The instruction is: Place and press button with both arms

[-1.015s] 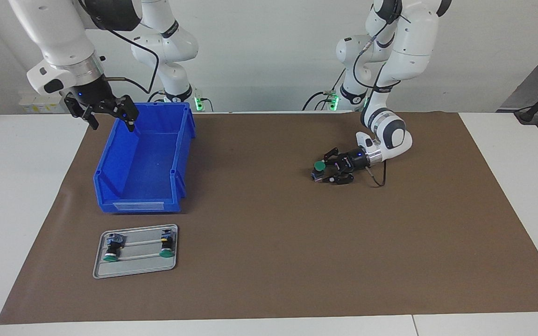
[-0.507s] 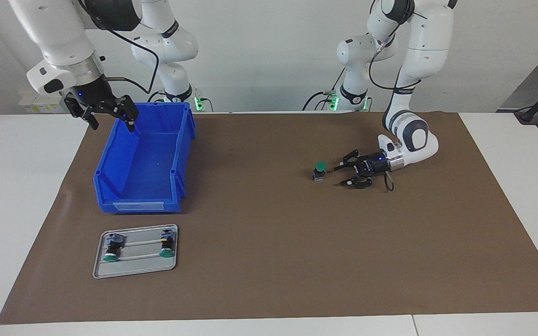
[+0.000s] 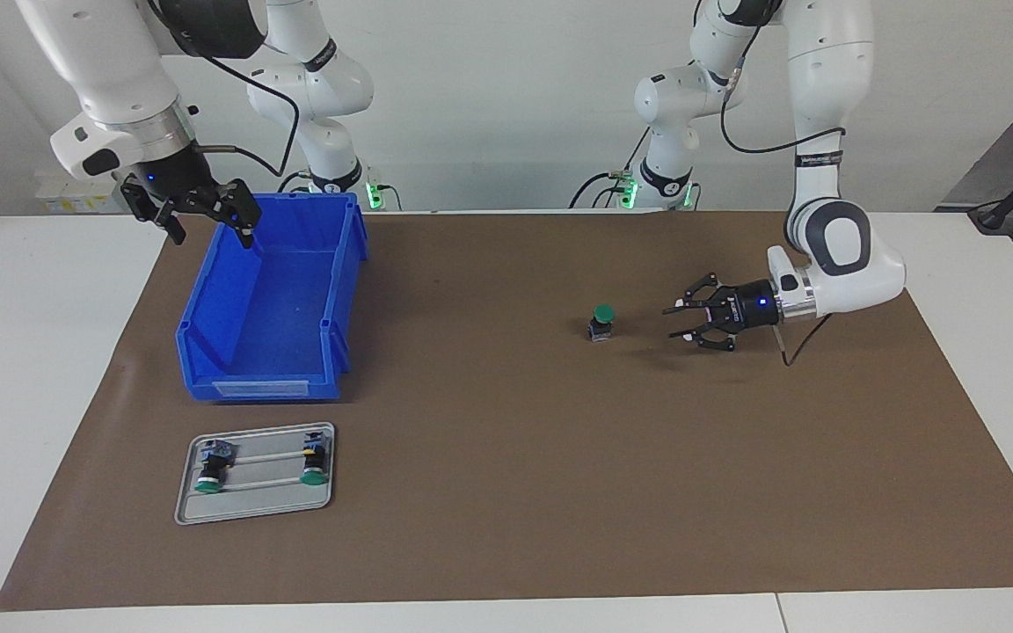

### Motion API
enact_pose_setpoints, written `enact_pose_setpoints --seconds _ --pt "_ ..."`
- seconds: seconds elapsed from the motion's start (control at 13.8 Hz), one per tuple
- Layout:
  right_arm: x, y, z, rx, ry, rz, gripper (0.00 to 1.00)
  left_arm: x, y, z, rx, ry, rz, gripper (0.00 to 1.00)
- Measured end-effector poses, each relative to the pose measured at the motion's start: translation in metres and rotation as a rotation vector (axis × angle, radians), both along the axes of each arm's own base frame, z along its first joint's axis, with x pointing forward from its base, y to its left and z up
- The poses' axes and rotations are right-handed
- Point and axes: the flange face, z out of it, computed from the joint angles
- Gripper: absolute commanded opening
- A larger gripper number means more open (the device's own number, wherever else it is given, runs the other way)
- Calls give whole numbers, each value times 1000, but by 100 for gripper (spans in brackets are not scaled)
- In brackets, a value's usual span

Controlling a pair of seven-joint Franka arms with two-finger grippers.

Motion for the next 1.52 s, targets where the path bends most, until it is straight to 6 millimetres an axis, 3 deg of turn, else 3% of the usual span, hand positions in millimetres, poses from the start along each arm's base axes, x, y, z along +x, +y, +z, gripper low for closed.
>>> enact_pose_setpoints --seconds 0.22,0.36,0.58,0.87,1.01,1.3,1.52 --pt "0 0 0 0 0 0 100 3 -39 63 237 151 27 41" --pt "0 0 0 0 0 0 100 -6 -78 85 458 233 40 23" --pt "0 0 0 0 0 0 100 -22 -141 90 738 306 133 0" --pt "0 0 0 0 0 0 100 -36 -207 83 930 302 370 0" --pt "0 0 0 0 0 0 100 -45 -222 68 953 289 438 0" --pt "0 0 0 0 0 0 100 -64 -215 27 944 267 487 0" --pt "0 0 0 0 0 0 100 -71 -211 24 944 262 494 0"
